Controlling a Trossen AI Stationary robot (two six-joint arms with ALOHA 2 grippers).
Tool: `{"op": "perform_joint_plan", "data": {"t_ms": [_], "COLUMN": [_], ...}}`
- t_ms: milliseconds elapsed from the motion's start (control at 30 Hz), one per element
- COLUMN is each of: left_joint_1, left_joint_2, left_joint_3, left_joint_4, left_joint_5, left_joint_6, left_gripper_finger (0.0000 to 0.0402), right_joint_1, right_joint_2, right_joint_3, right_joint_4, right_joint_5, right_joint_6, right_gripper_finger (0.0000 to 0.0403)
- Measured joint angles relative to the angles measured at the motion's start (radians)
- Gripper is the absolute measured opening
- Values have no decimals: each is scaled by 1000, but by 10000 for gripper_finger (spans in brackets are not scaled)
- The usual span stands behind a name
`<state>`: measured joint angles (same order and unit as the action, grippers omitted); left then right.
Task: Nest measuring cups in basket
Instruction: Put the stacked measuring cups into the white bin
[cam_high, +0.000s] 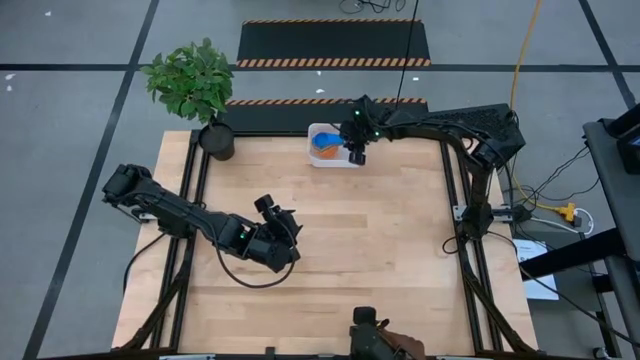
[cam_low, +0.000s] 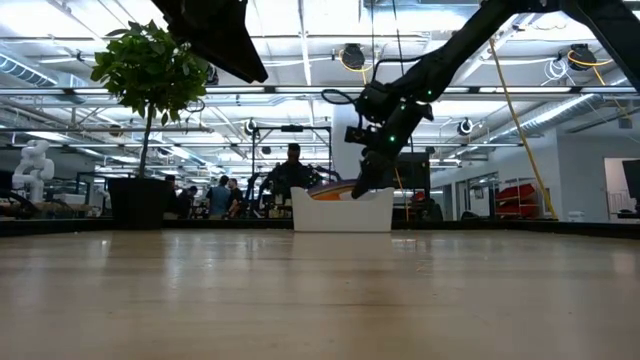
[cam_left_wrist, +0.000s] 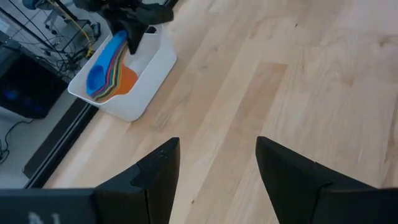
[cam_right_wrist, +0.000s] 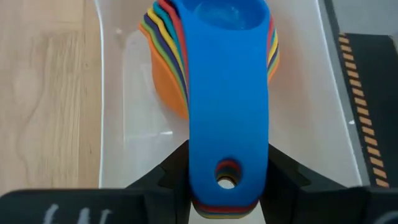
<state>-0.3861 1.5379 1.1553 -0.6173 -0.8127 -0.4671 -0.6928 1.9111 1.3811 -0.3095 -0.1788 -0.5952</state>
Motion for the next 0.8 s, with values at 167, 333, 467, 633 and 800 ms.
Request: {"op": "perform_joint_plan", "data": {"t_ms": [167, 333, 467, 633, 800], "left_joint_1": [-2, -2, -2, -2, -2], "left_joint_2": [0, 0, 0, 0, -8], "left_joint_3": [0, 0, 0, 0, 0], "left_joint_4": [2, 2, 2, 2, 14], "left_joint_5": [0, 0, 0, 1, 6], "left_joint_6": [0, 7, 9, 9, 11], "left_gripper_finger": [214, 214, 214, 214, 214], "right_joint_1": [7, 7, 7, 7, 7], "right_joint_2": [19, 19, 19, 19, 17], "right_joint_3": [0, 0, 0, 0, 0], "right_joint_4": [17, 24, 23, 31, 36], "right_joint_5": [47, 50, 51, 101, 131], "right_joint_6": [-19, -20, -22, -20, -21], "right_gripper_finger": [123, 127, 144, 183, 220]}}
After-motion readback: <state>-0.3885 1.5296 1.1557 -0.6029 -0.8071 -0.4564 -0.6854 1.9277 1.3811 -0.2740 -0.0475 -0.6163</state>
